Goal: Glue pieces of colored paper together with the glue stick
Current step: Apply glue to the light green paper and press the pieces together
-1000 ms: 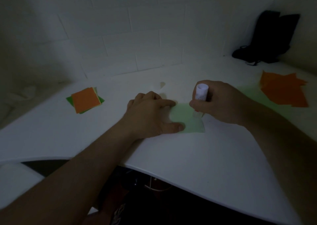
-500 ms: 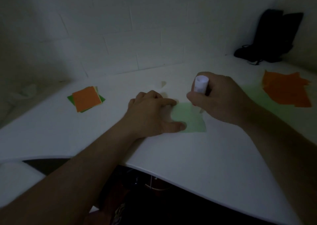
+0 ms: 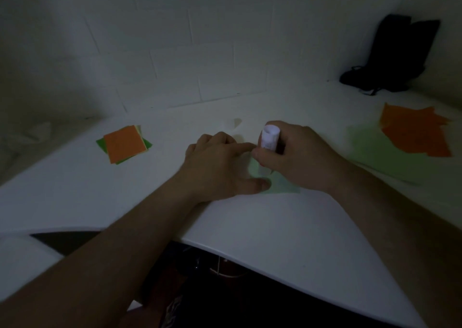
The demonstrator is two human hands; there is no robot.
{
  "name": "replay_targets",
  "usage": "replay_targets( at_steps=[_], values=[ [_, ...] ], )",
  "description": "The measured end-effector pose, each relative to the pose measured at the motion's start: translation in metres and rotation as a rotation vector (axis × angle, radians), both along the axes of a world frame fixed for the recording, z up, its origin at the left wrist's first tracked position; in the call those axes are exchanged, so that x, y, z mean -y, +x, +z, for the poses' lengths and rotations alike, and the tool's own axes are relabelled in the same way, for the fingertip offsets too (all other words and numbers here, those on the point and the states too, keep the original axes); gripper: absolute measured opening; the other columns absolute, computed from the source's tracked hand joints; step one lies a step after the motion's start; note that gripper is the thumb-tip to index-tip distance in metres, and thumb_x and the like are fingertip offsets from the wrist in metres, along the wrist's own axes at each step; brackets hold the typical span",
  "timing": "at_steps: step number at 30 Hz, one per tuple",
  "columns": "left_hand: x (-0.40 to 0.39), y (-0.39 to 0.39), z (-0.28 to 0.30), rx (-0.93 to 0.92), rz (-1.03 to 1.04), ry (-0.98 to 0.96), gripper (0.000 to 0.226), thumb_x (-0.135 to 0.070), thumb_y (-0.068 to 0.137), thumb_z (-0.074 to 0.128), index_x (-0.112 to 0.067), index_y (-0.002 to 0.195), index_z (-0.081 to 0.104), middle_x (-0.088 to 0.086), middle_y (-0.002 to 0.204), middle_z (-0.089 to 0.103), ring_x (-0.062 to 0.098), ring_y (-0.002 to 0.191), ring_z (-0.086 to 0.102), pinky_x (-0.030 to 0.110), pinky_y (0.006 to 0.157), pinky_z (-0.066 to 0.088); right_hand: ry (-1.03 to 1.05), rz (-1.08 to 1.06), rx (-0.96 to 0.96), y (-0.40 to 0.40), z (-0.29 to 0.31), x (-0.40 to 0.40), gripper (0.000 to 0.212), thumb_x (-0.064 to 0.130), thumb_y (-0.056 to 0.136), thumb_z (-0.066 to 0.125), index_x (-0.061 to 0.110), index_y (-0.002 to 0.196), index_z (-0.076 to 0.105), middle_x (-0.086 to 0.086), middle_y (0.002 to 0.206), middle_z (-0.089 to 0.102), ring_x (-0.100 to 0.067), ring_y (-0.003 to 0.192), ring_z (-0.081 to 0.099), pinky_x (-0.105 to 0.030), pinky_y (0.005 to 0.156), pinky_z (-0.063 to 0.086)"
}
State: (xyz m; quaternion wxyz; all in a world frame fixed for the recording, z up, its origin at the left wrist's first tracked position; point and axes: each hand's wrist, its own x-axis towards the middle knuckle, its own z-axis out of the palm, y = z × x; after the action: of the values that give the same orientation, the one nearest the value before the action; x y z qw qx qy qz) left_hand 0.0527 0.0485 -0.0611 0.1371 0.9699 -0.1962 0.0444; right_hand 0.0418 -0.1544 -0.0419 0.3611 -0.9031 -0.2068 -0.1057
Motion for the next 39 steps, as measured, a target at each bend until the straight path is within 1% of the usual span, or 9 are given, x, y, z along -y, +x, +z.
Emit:
replay_targets(
  at_steps=[4, 8, 16, 20, 23, 27, 30, 36, 39],
  values=[
    [0.000, 0.000, 0.000, -0.008, -0.004, -0.035, 0.094, -0.091, 0.060, 0.062, -0.066, 0.143, 0.025, -0.012, 0.110, 0.045, 0.022, 0.111, 0.044, 0.043, 0.098, 0.038, -0.023, -0.014, 0.016, -0.001, -0.001, -0.003, 0.020, 0.038, 0.090, 0.069, 0.033, 0.079, 0.053, 0.004, 0.072, 0.063, -0.009, 0.067, 0.058, -0.022, 0.059, 0.040],
    [-0.001, 0.000, -0.001, 0.006, 0.000, -0.048, 0.095, -0.096, 0.051, 0.050, -0.062, 0.137, 0.028, -0.011, 0.105, 0.048, 0.024, 0.107, 0.048, 0.044, 0.097, 0.042, -0.001, -0.005, 0.008, -0.002, 0.000, -0.008, 0.019, 0.036, 0.090, 0.070, 0.029, 0.080, 0.054, 0.003, 0.072, 0.063, -0.011, 0.066, 0.056, -0.024, 0.058, 0.040],
    [-0.001, 0.005, -0.005, -0.019, -0.003, -0.060, 0.088, -0.095, 0.050, 0.051, -0.059, 0.129, 0.039, -0.013, 0.110, 0.053, 0.022, 0.112, 0.048, 0.045, 0.099, 0.040, 0.004, 0.018, 0.018, -0.002, -0.001, -0.018, 0.024, 0.039, 0.090, 0.069, 0.040, 0.077, 0.050, 0.012, 0.067, 0.060, -0.001, 0.061, 0.054, -0.015, 0.055, 0.035],
    [-0.002, 0.002, -0.003, 0.000, -0.025, -0.090, 0.084, -0.093, 0.051, 0.053, -0.061, 0.127, 0.036, -0.014, 0.108, 0.050, 0.019, 0.104, 0.045, 0.042, 0.095, 0.040, 0.015, 0.013, 0.009, -0.002, 0.000, -0.017, 0.024, 0.040, 0.091, 0.068, 0.043, 0.077, 0.049, 0.027, 0.071, 0.061, 0.005, 0.065, 0.056, -0.011, 0.057, 0.037],
    [-0.003, -0.002, -0.001, 0.036, -0.057, -0.121, 0.083, -0.090, 0.052, 0.055, -0.059, 0.128, 0.038, -0.016, 0.108, 0.050, 0.017, 0.100, 0.045, 0.040, 0.091, 0.041, -0.031, -0.023, 0.038, -0.001, 0.002, -0.016, 0.023, 0.045, 0.089, 0.067, 0.043, 0.076, 0.049, 0.019, 0.069, 0.060, 0.003, 0.065, 0.057, -0.015, 0.055, 0.035],
    [-0.005, -0.004, 0.001, 0.044, -0.098, -0.177, 0.075, -0.083, 0.061, 0.066, -0.054, 0.128, 0.049, -0.023, 0.096, 0.063, 0.017, 0.096, 0.060, 0.045, 0.089, 0.051, -0.060, -0.058, 0.053, 0.001, 0.000, -0.014, 0.023, 0.050, 0.087, 0.067, 0.040, 0.076, 0.050, 0.013, 0.068, 0.061, -0.002, 0.064, 0.056, -0.025, 0.058, 0.034],
    [-0.005, -0.004, -0.001, 0.035, -0.081, -0.154, 0.076, -0.081, 0.064, 0.071, -0.056, 0.132, 0.046, -0.030, 0.087, 0.057, 0.017, 0.099, 0.057, 0.045, 0.091, 0.050, -0.089, -0.059, 0.085, 0.001, -0.002, -0.015, 0.025, 0.050, 0.089, 0.066, 0.039, 0.076, 0.048, 0.011, 0.068, 0.060, -0.004, 0.063, 0.055, -0.029, 0.058, 0.033],
    [-0.006, -0.006, 0.000, -0.013, -0.073, -0.145, 0.074, -0.081, 0.066, 0.069, -0.053, 0.131, 0.047, -0.025, 0.108, 0.064, 0.022, 0.113, 0.052, 0.045, 0.098, 0.044, -0.086, -0.047, 0.120, 0.002, -0.007, -0.018, 0.022, 0.054, 0.088, 0.062, 0.033, 0.085, 0.056, 0.009, 0.069, 0.060, -0.008, 0.069, 0.055, -0.032, 0.064, 0.036],
    [-0.004, -0.007, 0.003, -0.018, -0.071, -0.126, 0.076, -0.087, 0.060, 0.056, -0.052, 0.127, 0.049, -0.024, 0.110, 0.065, 0.020, 0.112, 0.052, 0.043, 0.097, 0.043, -0.079, -0.041, 0.131, 0.002, -0.008, -0.020, 0.021, 0.051, 0.089, 0.065, 0.034, 0.085, 0.053, 0.011, 0.068, 0.057, -0.006, 0.068, 0.053, -0.032, 0.065, 0.034]
  ],
)
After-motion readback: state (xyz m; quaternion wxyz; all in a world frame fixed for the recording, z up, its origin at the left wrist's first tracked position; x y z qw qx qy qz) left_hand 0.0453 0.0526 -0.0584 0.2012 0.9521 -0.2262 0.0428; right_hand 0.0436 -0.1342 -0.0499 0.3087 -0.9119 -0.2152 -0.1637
